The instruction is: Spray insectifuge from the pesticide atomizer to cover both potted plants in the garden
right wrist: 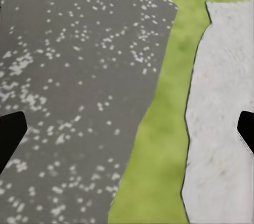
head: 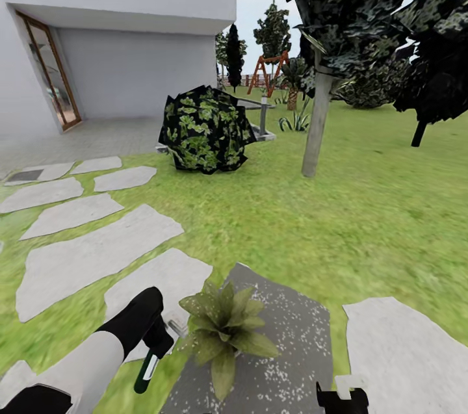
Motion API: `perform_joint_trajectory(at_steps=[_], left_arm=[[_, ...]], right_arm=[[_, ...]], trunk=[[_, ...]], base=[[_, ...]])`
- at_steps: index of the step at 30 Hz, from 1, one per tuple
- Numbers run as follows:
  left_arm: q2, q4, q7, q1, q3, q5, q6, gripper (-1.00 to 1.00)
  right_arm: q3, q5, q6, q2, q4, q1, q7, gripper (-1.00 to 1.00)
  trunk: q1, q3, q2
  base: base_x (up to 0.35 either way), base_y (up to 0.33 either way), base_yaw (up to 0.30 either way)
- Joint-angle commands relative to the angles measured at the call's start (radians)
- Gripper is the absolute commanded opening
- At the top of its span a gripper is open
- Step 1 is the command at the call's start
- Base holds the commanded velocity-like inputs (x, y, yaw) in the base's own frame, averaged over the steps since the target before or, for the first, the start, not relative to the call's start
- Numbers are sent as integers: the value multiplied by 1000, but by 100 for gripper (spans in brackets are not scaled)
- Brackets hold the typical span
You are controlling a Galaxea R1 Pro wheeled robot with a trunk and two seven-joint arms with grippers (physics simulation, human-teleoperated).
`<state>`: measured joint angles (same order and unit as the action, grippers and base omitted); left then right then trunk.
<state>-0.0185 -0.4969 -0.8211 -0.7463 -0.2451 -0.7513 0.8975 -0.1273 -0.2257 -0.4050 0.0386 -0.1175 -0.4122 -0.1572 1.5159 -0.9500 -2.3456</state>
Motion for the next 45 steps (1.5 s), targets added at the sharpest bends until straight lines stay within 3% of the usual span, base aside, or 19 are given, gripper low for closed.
perform_joint_trajectory(at_steps=[1, 15, 21, 24, 29, 31, 32, 45], left_arm=[[-2, -2, -10, -1, -5, -10, 1, -100], [-10, 1, -20, 20, 5, 4, -19, -100], [-17, 2, -19, 61, 11, 19, -186, -100], [-18, 3, -13, 64, 14, 33, -200, -100], [-16, 1, -10, 85, 78, 55, -203, -100], [-17, -8, -9, 92, 140, 55, -204, -100], [-17, -10, -8, 94, 154, 53, -205, -100], [-17, -10, 43, 101, 173, 48, -207, -100]], right_arm=[[-8, -11, -3, 0, 1, 0, -2, 100], [-8, -11, -3, 0, 1, 0, -2, 100], [-8, -10, -3, -1, 1, 0, -2, 100], [-8, -11, -3, 0, 1, 0, -2, 100], [-8, -11, -3, 1, 1, 0, -2, 100], [-8, -11, -3, 1, 1, 0, -2, 100], [-8, -11, -3, 0, 1, 0, -2, 100], [-8, -11, -3, 0, 1, 0, -2, 100]], trunk=[[0, -1, 0], [0, -1, 0], [0, -1, 0], [0, -1, 0], [0, -1, 0], [0, -1, 0], [0, -1, 0], [0, -1, 0]], base=[[-106, -249, 221], [-81, -77, 20], [0, 0, 0], [0, 0, 0], [0, 0, 0], [0, 0, 0], [0, 0, 0], [-29, -133, 0]])
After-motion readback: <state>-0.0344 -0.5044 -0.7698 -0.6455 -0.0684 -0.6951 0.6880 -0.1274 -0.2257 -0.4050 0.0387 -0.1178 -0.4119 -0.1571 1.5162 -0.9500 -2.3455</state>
